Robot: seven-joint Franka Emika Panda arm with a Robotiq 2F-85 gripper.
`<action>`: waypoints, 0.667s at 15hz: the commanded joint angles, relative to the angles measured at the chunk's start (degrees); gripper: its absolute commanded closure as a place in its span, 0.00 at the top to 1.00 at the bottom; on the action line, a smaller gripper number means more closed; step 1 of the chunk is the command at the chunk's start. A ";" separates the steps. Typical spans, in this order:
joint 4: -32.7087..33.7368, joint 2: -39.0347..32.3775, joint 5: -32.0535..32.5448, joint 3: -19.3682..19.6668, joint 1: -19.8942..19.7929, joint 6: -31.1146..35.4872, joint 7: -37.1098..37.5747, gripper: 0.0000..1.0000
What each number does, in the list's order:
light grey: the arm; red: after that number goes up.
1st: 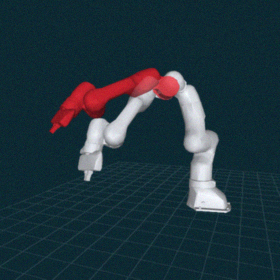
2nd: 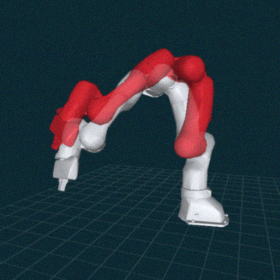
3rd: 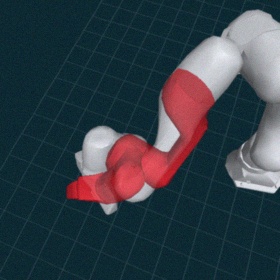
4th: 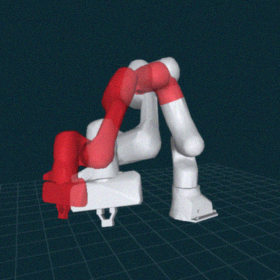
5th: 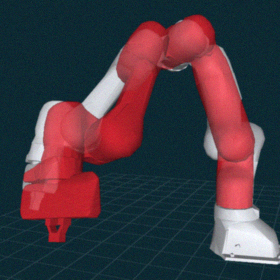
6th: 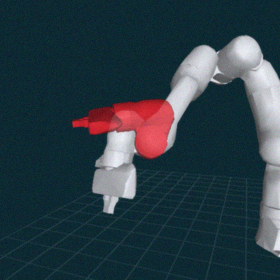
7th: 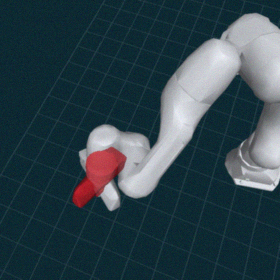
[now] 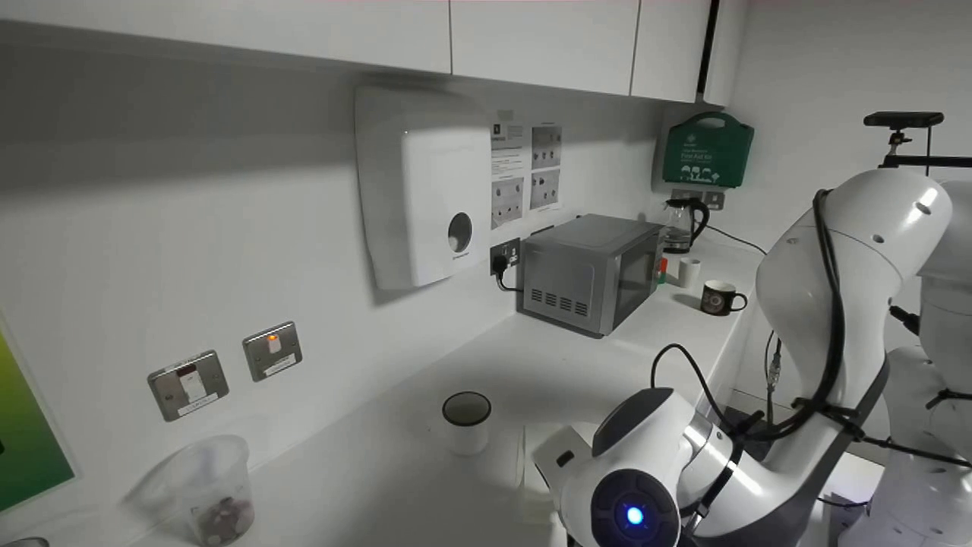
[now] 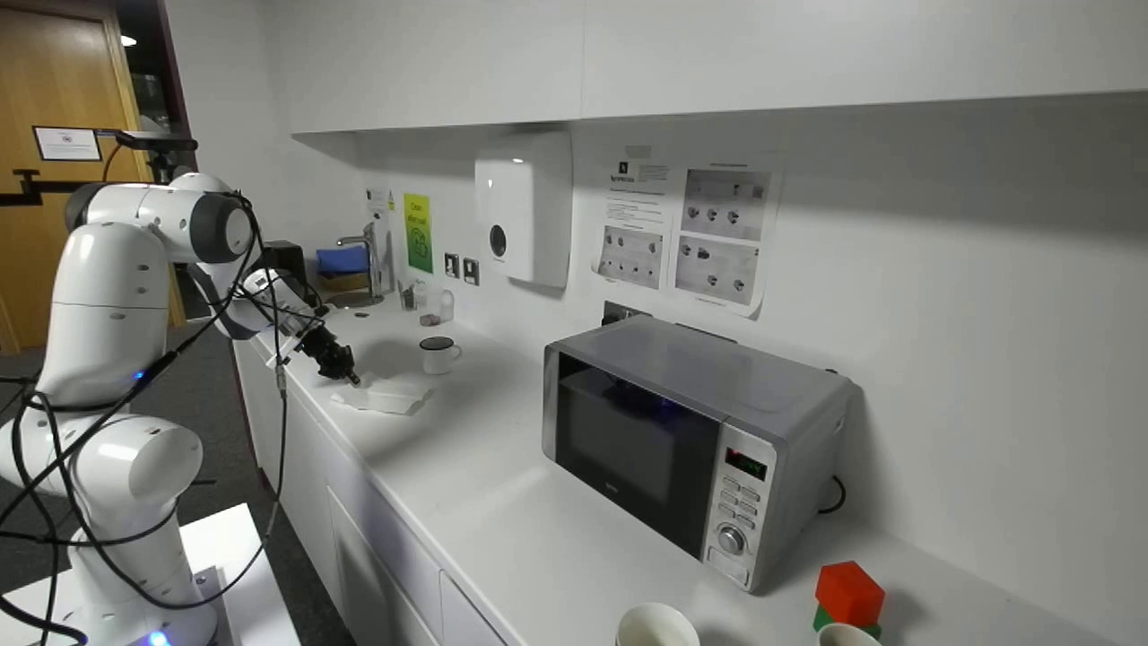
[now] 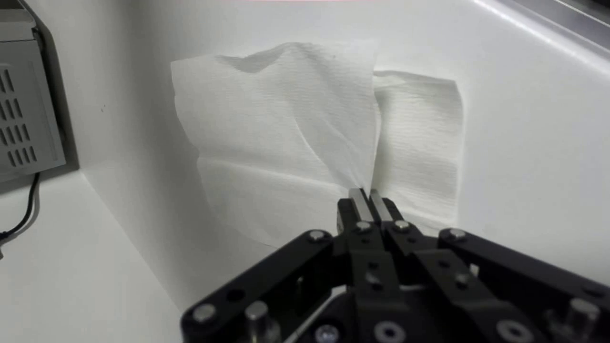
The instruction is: Separate the napkins on the counter
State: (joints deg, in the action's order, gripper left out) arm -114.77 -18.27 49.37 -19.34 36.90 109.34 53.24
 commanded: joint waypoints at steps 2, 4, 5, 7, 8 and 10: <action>1.32 1.77 1.91 0.05 0.92 -4.13 1.95 0.00; 1.75 3.06 2.01 -0.08 0.81 -5.37 1.92 0.00; 1.90 4.45 1.96 -0.26 0.76 -6.35 1.69 0.00; 2.05 7.94 2.44 -0.83 0.78 -9.26 1.13 0.00; 2.01 9.99 3.03 -1.26 0.75 -11.01 0.79 0.00; 2.02 14.44 4.80 -2.43 0.53 -14.40 0.55 0.00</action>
State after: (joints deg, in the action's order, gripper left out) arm -111.59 -11.12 51.35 -20.51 37.02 100.01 53.71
